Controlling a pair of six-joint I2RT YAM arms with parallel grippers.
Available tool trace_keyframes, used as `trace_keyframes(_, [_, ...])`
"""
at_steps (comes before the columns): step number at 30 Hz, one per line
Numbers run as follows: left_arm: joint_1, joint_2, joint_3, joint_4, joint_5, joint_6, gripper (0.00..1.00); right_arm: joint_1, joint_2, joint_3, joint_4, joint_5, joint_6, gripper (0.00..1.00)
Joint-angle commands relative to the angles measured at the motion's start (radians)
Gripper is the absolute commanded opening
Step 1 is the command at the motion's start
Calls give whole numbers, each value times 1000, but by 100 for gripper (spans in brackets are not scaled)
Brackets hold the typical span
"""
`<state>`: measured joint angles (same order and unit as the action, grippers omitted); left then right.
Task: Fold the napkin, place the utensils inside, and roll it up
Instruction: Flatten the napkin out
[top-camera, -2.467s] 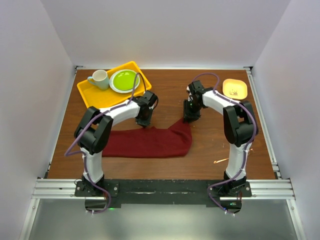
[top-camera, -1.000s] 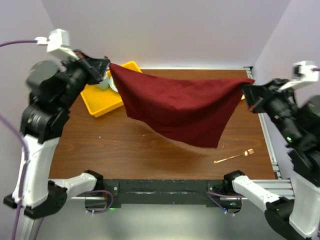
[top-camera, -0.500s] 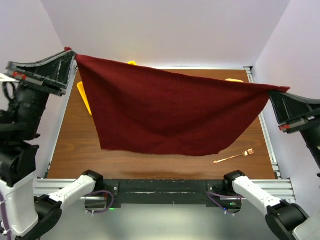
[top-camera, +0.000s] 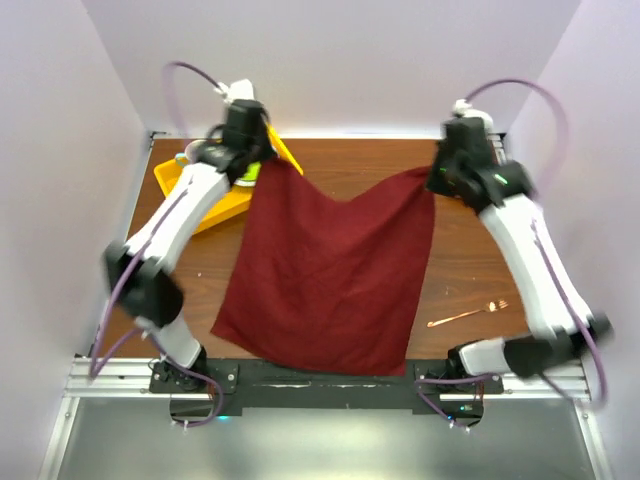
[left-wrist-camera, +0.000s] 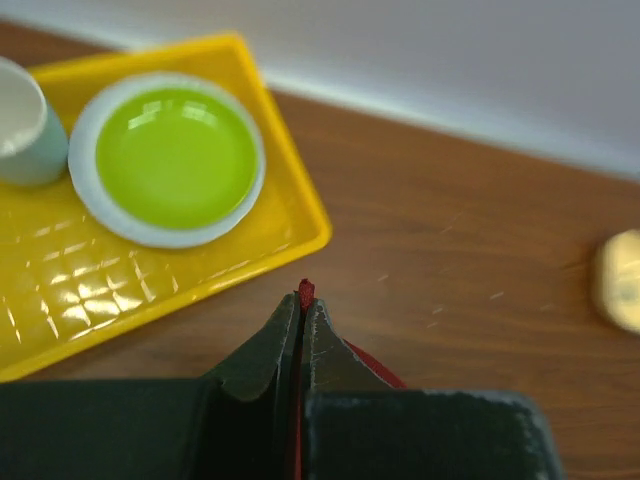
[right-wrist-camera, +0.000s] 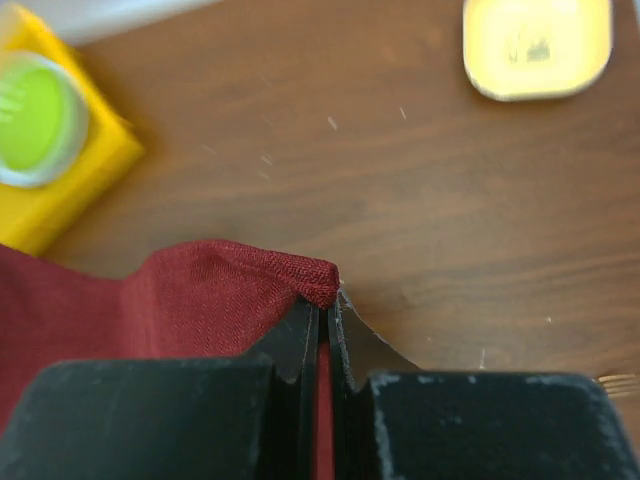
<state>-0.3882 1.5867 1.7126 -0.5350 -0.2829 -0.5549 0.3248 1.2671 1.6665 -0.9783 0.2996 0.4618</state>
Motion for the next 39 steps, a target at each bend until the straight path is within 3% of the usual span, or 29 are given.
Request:
trace_keyframes(1, [8, 200, 1, 29, -59, 81, 0, -52, 211, -37, 9, 62, -11, 0])
trace_keyframes(4, [8, 326, 10, 154, -6, 134, 0, -115, 366, -5, -2, 30, -15, 0])
trace_keyframes(8, [8, 531, 122, 118, -16, 173, 0, -159, 531, 80, -23, 50, -14, 0])
trace_keyframes(11, [5, 617, 281, -11, -42, 185, 29, -193, 583, 98, 15, 36, -38, 0])
trace_keyframes(12, [5, 627, 350, -49, -56, 178, 47, -194, 619, 110, 30, 36, -55, 3])
trace_keyframes(13, [0, 624, 367, -106, -77, 168, 53, -196, 641, 140, 9, 42, -69, 26])
trace_keyframes(16, [-8, 514, 303, -105, -41, 162, 63, -194, 724, 283, -92, 16, -117, 68])
trace_keyframes(19, [-18, 342, 181, -95, 36, 144, 73, -193, 717, 323, -149, -16, -135, 91])
trace_keyframes(20, [-21, 269, 126, -105, 47, 138, 73, -185, 701, 285, -146, -23, -152, 94])
trace_keyframes(25, [-55, 0, -150, -106, 178, 121, 60, -50, 559, 84, -60, -137, -152, 92])
trace_keyframes(29, [-90, -163, -472, -59, 251, 105, 50, 8, 490, -107, 44, -259, -78, 82])
trace_keyframes(33, [-126, -251, -658, -39, 278, 67, 50, 16, 480, -237, 128, -297, -8, 72])
trace_keyframes(39, [-127, -292, -829, -13, 252, 59, 52, 40, 431, -422, 225, -274, 69, 67])
